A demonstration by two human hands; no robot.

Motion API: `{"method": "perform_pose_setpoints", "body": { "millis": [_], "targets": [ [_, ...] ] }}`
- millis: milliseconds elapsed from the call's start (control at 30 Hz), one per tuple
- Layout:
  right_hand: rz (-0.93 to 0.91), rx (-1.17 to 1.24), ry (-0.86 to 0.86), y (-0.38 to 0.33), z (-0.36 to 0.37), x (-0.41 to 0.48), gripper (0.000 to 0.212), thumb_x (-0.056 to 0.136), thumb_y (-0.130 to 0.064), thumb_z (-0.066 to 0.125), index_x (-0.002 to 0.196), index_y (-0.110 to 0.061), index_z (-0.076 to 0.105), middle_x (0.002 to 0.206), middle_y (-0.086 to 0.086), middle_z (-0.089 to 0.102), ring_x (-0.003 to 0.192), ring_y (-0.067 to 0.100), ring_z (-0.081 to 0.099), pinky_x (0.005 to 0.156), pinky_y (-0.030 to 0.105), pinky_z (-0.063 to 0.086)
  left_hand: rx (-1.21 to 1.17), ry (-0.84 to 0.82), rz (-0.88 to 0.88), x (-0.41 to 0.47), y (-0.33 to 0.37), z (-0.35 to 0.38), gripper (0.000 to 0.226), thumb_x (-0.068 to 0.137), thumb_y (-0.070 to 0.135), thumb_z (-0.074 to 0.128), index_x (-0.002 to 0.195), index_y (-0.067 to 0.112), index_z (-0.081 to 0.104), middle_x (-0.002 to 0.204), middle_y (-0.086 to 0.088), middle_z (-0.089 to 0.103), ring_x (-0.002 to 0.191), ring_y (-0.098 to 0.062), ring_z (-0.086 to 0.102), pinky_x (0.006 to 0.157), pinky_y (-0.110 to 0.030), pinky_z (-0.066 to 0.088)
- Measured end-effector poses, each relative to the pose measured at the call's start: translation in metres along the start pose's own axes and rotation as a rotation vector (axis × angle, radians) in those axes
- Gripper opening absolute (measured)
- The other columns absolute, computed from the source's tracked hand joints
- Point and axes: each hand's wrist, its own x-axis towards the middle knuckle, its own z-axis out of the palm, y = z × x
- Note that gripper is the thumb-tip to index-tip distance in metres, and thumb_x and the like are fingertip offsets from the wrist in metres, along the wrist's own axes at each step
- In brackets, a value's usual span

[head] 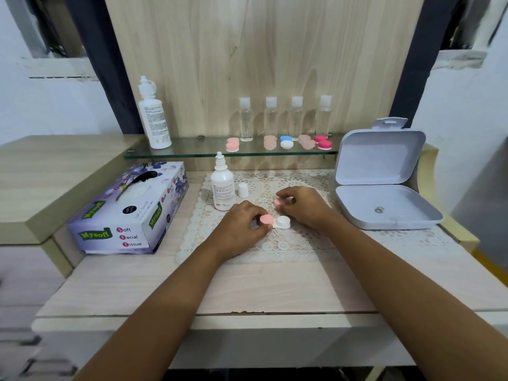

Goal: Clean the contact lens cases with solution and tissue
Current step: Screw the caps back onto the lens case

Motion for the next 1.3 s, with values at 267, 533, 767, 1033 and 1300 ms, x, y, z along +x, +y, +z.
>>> {"method": "perform_pose_setpoints", "body": {
  "millis": [267,533,767,1033,1300],
  "targets": [
    [-0.018,0.19,0.044,0.002,-0.008,-0.02,0.033,0.086,-0.025,0.064,0.118,-0.016,0.062,0.112,-0.001,0.066,0.098,0.009,0.061,0.086,0.022,0.046,0.01,-0.003,0.011,0.0,0.001,-0.001,0.026,0.086,0.03,0.062,0.109,0.019,0.064,0.099,0.005,0.053,0.099,-0.011,0.047,0.085,-0.021,0.035],
    [-0.09,0.195,-0.014,-0.006,-0.014,-0.05,0.03,0.085,-0.024,0.066,0.114,-0.017,0.065,0.097,-0.007,0.063,0.088,0.004,0.059,0.07,-0.001,0.039,0.009,0.004,0.018,0.0,0.002,-0.002,0.025,0.086,0.029,0.063,0.109,0.018,0.064,0.099,0.005,0.052,0.099,-0.01,0.046,0.085,-0.02,0.034],
    [-0.142,0.093,0.028,-0.001,-0.003,-0.051,0.028,0.084,-0.02,0.066,0.111,-0.015,0.067,0.105,-0.002,0.064,0.091,0.006,0.056,0.087,0.014,0.042,0.002,0.011,0.015,0.0,0.002,-0.001,0.026,0.086,0.029,0.064,0.109,0.017,0.064,0.098,0.007,0.05,0.099,-0.009,0.046,0.088,-0.022,0.037],
    [-0.18,-0.007,0.052,-0.003,0.001,-0.052,0.027,0.084,-0.024,0.065,0.109,-0.012,0.066,0.102,0.004,0.063,0.096,0.016,0.055,0.084,0.022,0.041,0.004,0.014,0.02,0.001,0.0,0.0,0.024,0.086,0.03,0.064,0.107,0.018,0.065,0.098,0.007,0.052,0.097,-0.008,0.046,0.082,-0.017,0.032],
    [-0.152,-0.031,0.033,0.001,0.002,-0.052,0.028,0.088,-0.02,0.057,0.115,-0.015,0.064,0.105,0.006,0.058,0.101,0.017,0.054,0.079,0.013,0.03,0.02,0.024,0.027,0.001,0.0,0.001,0.024,0.085,0.028,0.065,0.106,0.016,0.066,0.097,0.006,0.052,0.097,-0.01,0.047,0.079,-0.015,0.029]
  ]
}}
